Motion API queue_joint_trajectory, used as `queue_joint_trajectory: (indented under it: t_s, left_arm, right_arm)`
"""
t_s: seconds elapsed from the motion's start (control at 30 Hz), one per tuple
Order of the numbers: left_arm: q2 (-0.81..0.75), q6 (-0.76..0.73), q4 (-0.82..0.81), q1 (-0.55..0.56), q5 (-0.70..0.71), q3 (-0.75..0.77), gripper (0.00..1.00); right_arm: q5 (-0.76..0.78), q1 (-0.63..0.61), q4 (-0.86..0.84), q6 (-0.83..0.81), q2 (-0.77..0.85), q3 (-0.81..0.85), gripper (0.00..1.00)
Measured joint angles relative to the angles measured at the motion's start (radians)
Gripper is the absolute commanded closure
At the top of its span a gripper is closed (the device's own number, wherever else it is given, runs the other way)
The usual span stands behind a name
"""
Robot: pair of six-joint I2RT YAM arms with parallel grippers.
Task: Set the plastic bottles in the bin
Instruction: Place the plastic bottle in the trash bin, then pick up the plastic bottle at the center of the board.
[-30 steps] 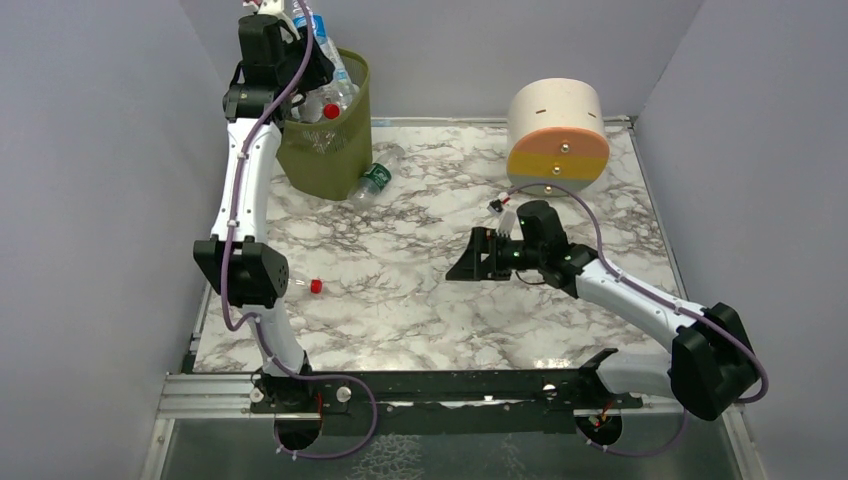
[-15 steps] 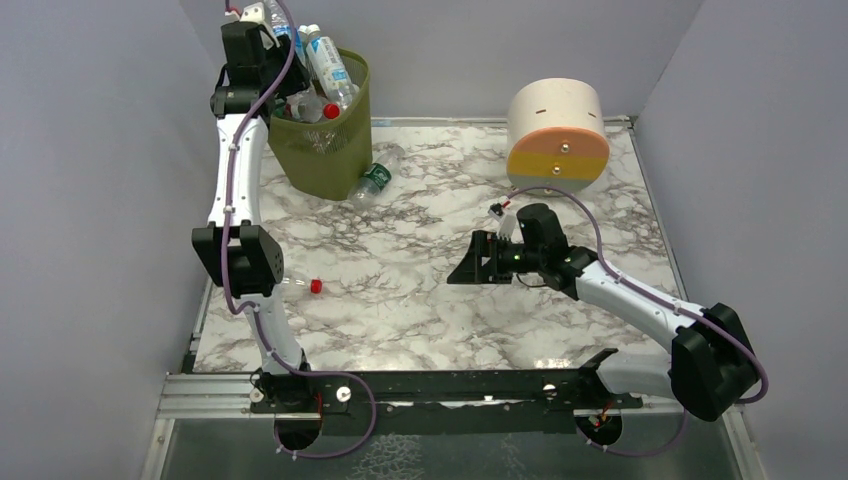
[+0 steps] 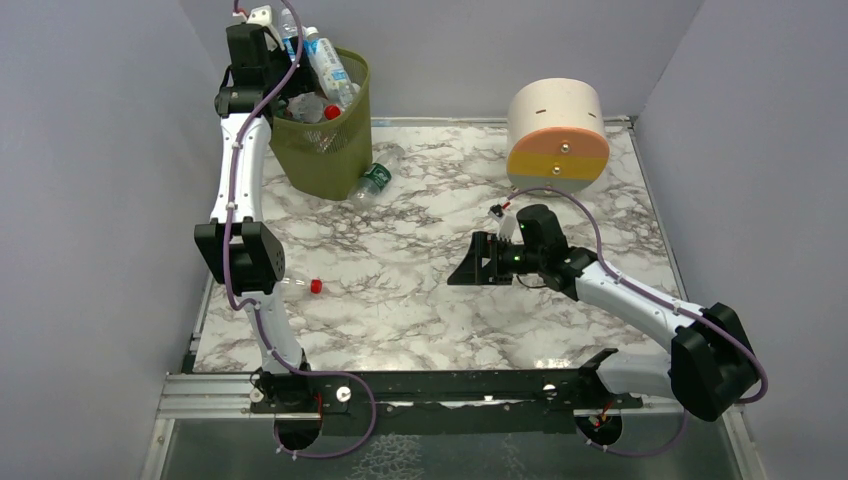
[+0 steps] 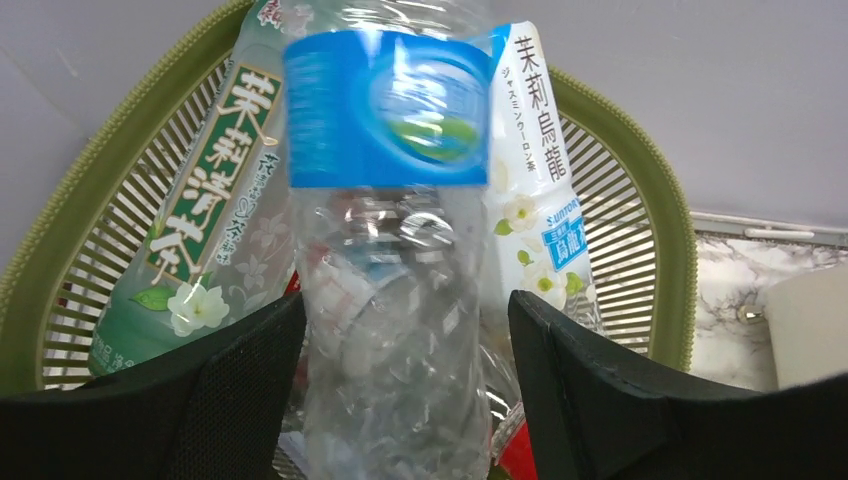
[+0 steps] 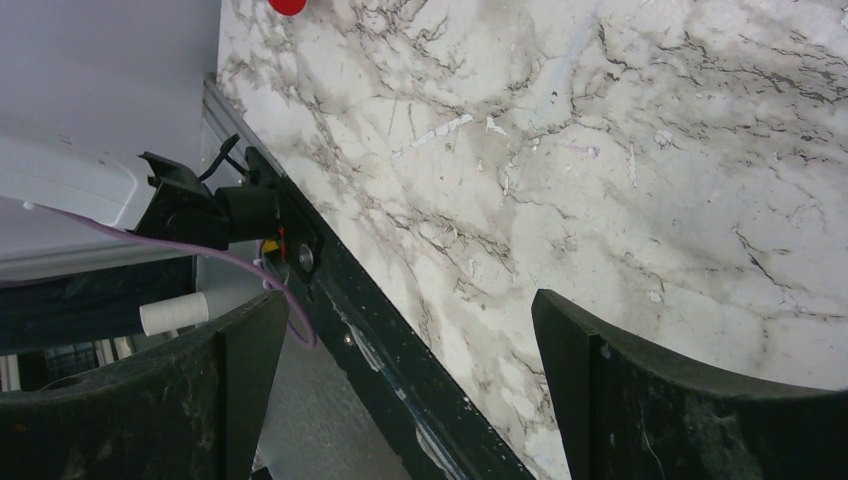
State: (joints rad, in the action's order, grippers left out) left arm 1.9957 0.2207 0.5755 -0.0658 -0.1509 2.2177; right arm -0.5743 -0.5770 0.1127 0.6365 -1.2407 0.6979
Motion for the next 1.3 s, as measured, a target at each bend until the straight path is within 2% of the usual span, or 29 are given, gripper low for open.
queue_joint_trajectory:
  t_s: [0.17, 0.47, 0.8, 1.13, 1.3]
  left_arm:
    - [0.0, -0.015, -0.005, 0.0, 0.007, 0.0, 0.01]
    - [-0.045, -0.019, -0.005, -0.003, 0.021, -0.027, 0.01]
    - [-0.234, -0.001, -0.013, -0.004, 0.02, -0.143, 0.01]
    - [-0.542, 0.021, -0.053, 0.018, -0.09, -0.451, 0.01]
    - [-0.641, 0.022, -0.077, 0.114, -0.095, -0.61, 0.01]
  right_arm:
    - [0.0, 0.0, -0.006, 0.001, -0.005, 0.0, 0.05]
    - [-0.001, 0.0, -0.014, 0.003, -0.005, -0.005, 0.05]
    - [-0.017, 0.0, -0.026, 0.019, -0.017, -0.018, 0.05]
    - [-0.032, 0.0, -0.051, 0.029, -0.031, -0.018, 0.06]
    - [-0.041, 0.0, -0.056, 0.029, -0.038, -0.018, 0.05]
